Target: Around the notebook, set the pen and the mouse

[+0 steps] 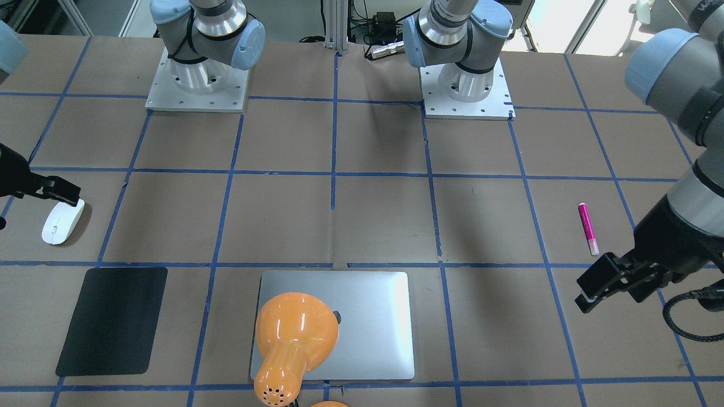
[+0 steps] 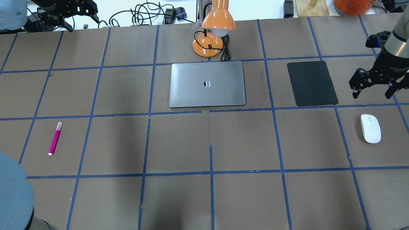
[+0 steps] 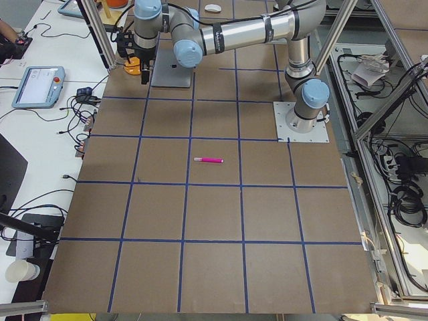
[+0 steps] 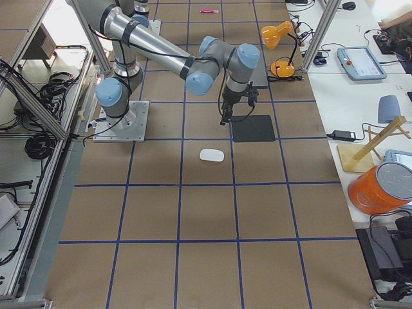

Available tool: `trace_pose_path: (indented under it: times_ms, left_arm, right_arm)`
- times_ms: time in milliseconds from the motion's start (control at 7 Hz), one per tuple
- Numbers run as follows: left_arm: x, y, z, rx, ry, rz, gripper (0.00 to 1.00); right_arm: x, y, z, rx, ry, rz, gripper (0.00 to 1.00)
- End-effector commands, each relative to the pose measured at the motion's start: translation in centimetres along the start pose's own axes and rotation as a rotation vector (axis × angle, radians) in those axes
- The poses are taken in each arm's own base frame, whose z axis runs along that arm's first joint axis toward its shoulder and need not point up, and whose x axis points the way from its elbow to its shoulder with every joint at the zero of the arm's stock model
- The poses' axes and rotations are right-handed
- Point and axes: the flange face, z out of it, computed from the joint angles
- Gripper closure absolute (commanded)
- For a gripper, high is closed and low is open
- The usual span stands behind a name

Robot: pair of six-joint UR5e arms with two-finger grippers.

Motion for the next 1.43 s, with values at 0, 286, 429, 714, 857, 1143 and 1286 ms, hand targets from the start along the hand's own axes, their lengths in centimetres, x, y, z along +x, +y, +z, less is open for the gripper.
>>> trace_pose_path:
  times_ms: [0, 286, 429, 714, 857, 1143, 1286]
  left_arm:
    - [-2.1, 3.2, -3.7, -0.118, -0.012, -0.029, 0.0]
    - [-14.4, 7.3, -7.5, -0.262, 0.022, 0.201, 0.0]
    - [-23.5, 10.2, -6.6, -0.299, 0.006, 0.253, 0.0]
    - [-34.4, 15.2, 3.5, -0.252, -0.008, 0.206, 0.0]
    - [-34.7, 18.2, 11.2, -0.202, -0.049, 0.214, 0.01]
    - [-29.3, 20.2, 18.7, -0.215, -0.043, 0.327, 0.03]
    - [-28.8, 20.4, 20.6, -0.235, -0.02, 0.327, 0.05]
  right_arm:
    - [4.4, -0.1, 5.8, -0.008, -0.015, -0.032, 0.0]
    - [6.1, 1.0, 10.7, -0.018, -0.015, -0.028, 0.0]
    - [5.8, 0.9, 11.6, -0.01, -0.023, -0.022, 0.0]
    - [6.0, -0.2, 14.1, -0.043, -0.044, -0.023, 0.0]
    - [6.4, -0.8, 14.5, -0.007, -0.019, -0.03, 0.0]
    - [6.3, -0.9, 15.1, -0.018, -0.027, -0.047, 0.0]
    - [6.2, -1.0, 15.5, -0.024, -0.03, -0.048, 0.0]
